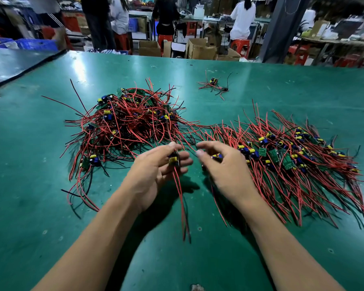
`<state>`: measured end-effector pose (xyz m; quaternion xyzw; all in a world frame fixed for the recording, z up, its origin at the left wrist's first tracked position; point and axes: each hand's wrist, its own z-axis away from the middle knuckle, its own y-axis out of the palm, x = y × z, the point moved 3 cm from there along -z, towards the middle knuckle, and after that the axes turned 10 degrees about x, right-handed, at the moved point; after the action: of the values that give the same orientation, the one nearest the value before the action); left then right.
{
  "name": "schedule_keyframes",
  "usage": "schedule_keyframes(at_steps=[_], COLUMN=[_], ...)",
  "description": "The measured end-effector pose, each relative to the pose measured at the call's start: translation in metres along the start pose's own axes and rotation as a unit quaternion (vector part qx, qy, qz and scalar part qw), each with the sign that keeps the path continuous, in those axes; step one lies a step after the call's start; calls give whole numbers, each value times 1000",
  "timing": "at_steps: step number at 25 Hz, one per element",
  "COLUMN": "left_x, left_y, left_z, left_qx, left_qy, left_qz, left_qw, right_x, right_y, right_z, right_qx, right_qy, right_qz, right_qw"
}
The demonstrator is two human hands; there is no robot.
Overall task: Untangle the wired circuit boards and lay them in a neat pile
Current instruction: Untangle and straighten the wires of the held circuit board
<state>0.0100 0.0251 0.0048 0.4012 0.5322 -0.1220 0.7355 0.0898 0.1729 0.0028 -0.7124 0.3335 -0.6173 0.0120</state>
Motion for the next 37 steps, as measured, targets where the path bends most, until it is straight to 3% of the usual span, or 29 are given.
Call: schedule_keyframes(at_steps=[3, 7, 10, 13, 16, 19, 23, 30, 33, 37], left_x=[-6, -4, -2, -3, -3, 2, 3, 10, 12, 16], left_y=[-2, 2, 5, 5, 7, 12, 14, 7, 6, 13], left_z=[-1, -1, -1, 1, 2, 4, 7, 3, 5, 6], left_qx=[6, -2, 24, 68, 121, 153, 184, 69, 47, 70], left_qy=[37, 53, 59, 49, 25, -28, -76, 8, -15, -61], left_qz=[38, 49, 72, 75, 98, 117, 62, -75, -128, -117], left_qw=[999, 997, 995, 994, 987, 981, 978, 995, 990, 989], right_x=[4, 9, 14, 17, 18, 19, 21, 5, 1, 3], right_y=[17, 23, 26, 22, 9, 5, 8, 9, 10, 13], right_z=[6, 11, 10, 7, 5, 8, 13, 4, 5, 6], right_qx=[85, 82, 83, 94, 122, 198, 287, 189, 188, 177], right_qy=[-59, -81, -38, 52, 88, 101, 108, 138, 129, 120], right_qz=[103, 54, -132, -406, -477, -485, -427, -361, -314, -341], right_qw=[989, 992, 987, 908, 866, 846, 850, 903, 922, 916])
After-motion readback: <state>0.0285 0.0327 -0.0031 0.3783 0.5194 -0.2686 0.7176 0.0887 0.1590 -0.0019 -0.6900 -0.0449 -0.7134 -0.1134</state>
